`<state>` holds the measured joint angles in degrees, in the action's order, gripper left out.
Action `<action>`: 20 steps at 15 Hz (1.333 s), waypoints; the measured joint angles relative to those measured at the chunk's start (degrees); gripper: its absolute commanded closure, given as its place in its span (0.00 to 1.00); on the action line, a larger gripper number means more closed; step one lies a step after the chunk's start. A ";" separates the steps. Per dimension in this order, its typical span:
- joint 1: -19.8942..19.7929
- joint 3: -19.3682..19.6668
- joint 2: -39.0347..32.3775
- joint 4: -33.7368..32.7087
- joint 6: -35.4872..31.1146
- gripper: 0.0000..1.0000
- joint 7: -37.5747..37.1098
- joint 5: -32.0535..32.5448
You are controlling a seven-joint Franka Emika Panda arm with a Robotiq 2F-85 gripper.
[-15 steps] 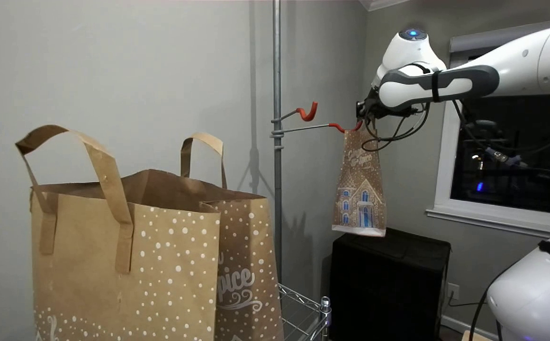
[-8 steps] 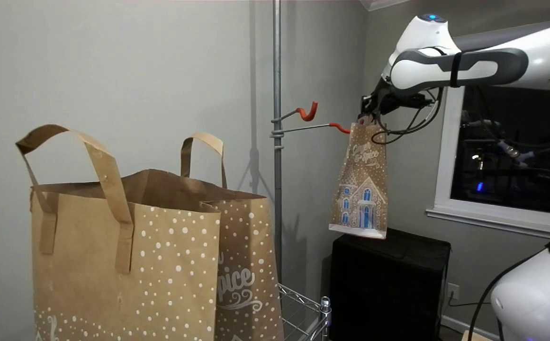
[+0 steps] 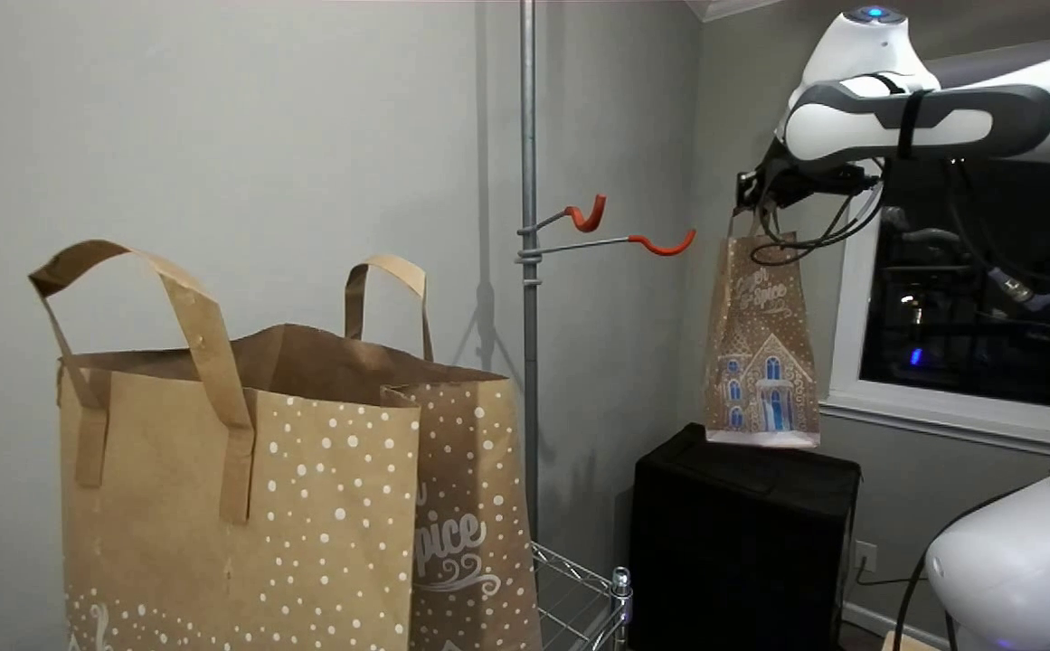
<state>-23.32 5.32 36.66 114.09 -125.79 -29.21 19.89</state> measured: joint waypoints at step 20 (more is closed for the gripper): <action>14.82 -0.21 3.42 4.39 5.13 0.99 14.14 -14.68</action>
<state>-8.50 5.11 40.08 118.48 -120.66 -15.07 5.20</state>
